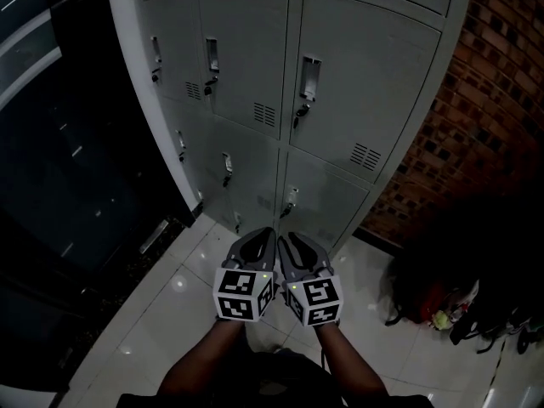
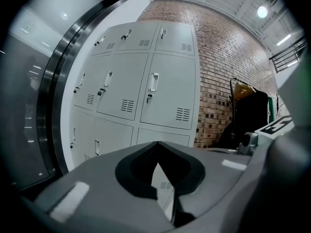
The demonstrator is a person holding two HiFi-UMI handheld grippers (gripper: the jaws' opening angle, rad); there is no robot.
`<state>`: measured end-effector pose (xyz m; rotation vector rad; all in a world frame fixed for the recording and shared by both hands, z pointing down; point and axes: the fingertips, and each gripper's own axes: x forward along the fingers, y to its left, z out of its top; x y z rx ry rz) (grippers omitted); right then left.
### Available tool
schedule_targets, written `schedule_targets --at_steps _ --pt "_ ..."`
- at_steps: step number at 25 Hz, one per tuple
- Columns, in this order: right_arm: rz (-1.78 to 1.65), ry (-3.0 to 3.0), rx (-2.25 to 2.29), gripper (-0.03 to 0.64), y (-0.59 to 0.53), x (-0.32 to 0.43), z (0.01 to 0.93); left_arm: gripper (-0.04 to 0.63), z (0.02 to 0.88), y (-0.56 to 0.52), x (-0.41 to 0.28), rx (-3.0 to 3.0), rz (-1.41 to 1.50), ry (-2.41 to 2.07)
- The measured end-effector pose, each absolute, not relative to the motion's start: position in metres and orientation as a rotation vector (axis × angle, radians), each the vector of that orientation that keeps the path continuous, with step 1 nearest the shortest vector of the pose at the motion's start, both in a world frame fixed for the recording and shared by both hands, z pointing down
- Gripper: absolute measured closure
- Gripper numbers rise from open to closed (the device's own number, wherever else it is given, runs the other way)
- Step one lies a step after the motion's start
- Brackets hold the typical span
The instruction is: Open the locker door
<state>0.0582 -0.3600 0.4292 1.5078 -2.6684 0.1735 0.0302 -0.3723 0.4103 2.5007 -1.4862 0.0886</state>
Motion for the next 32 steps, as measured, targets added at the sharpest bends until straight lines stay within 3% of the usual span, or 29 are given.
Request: schedule_targets --at_steps 32 --pt "0.241 -2.502 1.786 0.320 -0.559 0.051 0.595 0.591 0.523 -0.525 0.003 2.581 0.083 -1.414"
